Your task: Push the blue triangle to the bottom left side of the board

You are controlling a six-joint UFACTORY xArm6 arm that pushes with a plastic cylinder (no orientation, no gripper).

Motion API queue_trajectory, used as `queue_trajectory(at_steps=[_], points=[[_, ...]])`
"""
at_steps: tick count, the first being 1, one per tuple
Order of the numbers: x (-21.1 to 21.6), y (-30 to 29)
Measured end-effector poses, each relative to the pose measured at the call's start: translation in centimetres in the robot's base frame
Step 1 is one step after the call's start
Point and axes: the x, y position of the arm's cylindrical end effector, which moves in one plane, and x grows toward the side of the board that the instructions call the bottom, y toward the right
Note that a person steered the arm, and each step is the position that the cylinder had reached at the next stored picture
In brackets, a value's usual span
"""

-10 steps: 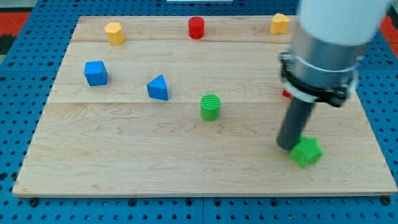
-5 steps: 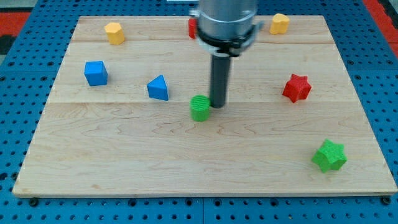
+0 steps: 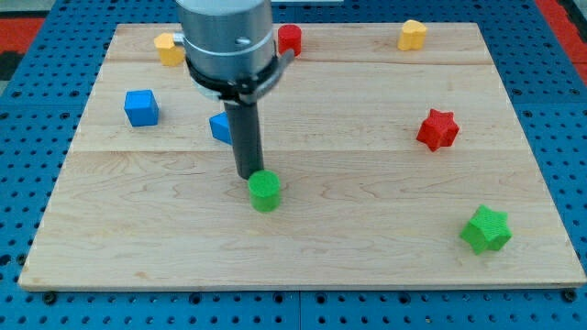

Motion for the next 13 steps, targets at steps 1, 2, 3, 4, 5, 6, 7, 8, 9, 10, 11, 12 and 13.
queue_trajectory(at_steps=[1,2,3,4,5,6,7,8,9,10,11,12,13], points=[[3.9,1.1],[2.9,1.1],[0.4,2.6],[-0.6,4.9],[-3.4,7.0],[-4.1,8.4],[-4.8,8.5],[-5.3,8.6],[-5.6,8.7],[-4.6,8.1],[-3.8,7.6],[-3.8,7.6],[-4.3,6.4]])
